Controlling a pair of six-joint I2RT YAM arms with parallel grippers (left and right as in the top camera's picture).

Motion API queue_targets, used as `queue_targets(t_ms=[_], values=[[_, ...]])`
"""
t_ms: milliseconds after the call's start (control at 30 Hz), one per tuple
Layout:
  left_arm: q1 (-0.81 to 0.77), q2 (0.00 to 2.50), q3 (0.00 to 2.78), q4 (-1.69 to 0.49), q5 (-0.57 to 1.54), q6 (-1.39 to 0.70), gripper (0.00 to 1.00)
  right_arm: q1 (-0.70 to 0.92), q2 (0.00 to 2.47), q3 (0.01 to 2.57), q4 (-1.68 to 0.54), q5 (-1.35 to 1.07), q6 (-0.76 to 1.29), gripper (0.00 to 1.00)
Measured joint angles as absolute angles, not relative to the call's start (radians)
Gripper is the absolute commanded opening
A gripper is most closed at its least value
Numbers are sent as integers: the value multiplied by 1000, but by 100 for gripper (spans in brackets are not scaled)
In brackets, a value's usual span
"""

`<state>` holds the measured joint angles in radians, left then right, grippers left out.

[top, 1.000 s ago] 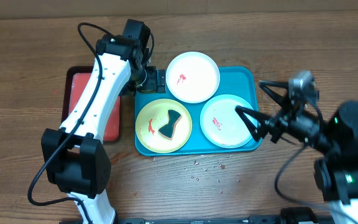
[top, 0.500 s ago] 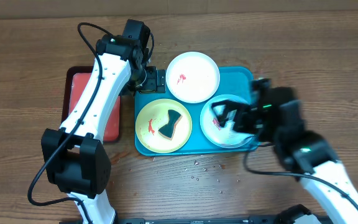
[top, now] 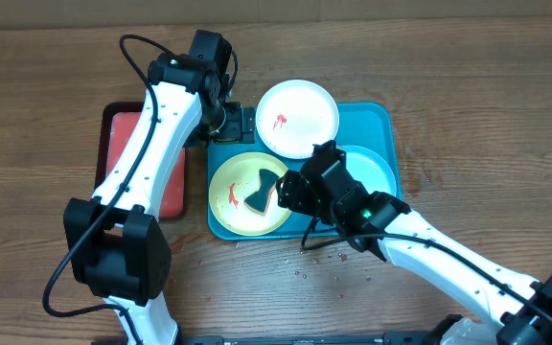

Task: Clean dirty plates on tray and stack at the side
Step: 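Grasp the yellow plate rim with the right gripper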

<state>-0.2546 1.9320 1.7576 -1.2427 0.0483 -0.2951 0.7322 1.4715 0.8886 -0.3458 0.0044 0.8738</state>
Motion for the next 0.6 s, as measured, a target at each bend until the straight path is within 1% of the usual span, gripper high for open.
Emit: queue_targets(t_ms=[33,167,267,367,533,600], values=[[-255,1932,1758,-1242,48,-295,100,728,1477,890,-352,5,902,79],[-255,1932,1758,-1242,48,-295,100,728,1514,947,-522,4,989,88],[-255,1932,1758,-1238,48,-295,100,727,1580,1021,-628,5,1029,92],[-255,1932,1758,-1238,48,-295,100,723,1670,1100,-691,5,1046,100],[-255,1932,1758,-1243,48,-295,100,725,1734,1135,-653,7,1054,100],[-255,1932,1758,-1246,48,-295,100,728,1734,1135,-646,8,1058,88]])
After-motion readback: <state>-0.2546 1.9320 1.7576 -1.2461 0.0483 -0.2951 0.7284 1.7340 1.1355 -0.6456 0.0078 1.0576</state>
